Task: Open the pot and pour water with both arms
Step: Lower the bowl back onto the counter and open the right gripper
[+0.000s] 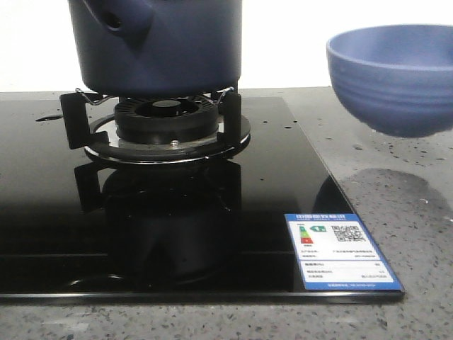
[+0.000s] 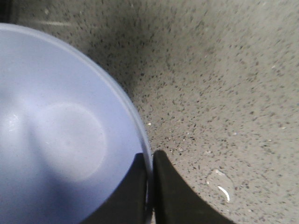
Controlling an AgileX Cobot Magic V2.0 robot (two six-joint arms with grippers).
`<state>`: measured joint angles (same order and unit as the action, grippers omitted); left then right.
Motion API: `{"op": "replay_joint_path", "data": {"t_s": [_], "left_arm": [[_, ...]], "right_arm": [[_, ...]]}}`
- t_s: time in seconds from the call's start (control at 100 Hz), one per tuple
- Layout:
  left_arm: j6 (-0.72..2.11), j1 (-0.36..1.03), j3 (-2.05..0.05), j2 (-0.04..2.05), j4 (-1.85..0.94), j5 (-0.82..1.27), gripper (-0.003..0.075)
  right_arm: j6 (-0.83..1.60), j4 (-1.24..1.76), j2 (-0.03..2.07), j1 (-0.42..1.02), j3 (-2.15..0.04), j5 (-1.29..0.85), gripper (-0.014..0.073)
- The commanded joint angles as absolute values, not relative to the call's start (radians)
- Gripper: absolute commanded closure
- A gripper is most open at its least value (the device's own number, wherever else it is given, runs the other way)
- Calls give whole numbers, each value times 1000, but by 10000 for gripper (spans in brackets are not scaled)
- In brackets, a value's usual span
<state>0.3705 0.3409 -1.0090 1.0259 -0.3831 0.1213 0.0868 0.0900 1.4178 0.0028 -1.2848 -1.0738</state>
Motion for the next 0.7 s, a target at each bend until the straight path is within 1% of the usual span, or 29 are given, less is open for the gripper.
{"op": "replay_joint_path", "data": {"t_s": [0.0, 0.35, 0.42, 0.49, 0.53, 0.56, 0.63, 0.69], "left_arm": [[369, 351, -1047, 999, -395, 6, 335], [369, 351, -1047, 999, -395, 6, 335], [369, 351, -1047, 999, -395, 6, 335], [369, 351, -1047, 999, -395, 6, 335], [369, 351, -1047, 999, -395, 6, 335], [369, 351, -1047, 999, -395, 6, 335], [369, 351, -1047, 999, -401, 6, 335], [369, 351, -1047, 999, -415, 6, 335]], "right_arm": [[83, 100, 1381, -3, -1281, -999, 636], [83, 96, 1383, -3, -1243, -948, 635], [83, 96, 1383, -3, -1243, -952, 614], [92, 94, 1383, -3, -1243, -965, 526], [92, 91, 1383, -3, -1243, -970, 446], [92, 87, 1383, -3, -1243, -975, 370], [92, 72, 1383, -3, -1247, -985, 242], [93, 51, 1383, -3, -1268, -1014, 188]]}}
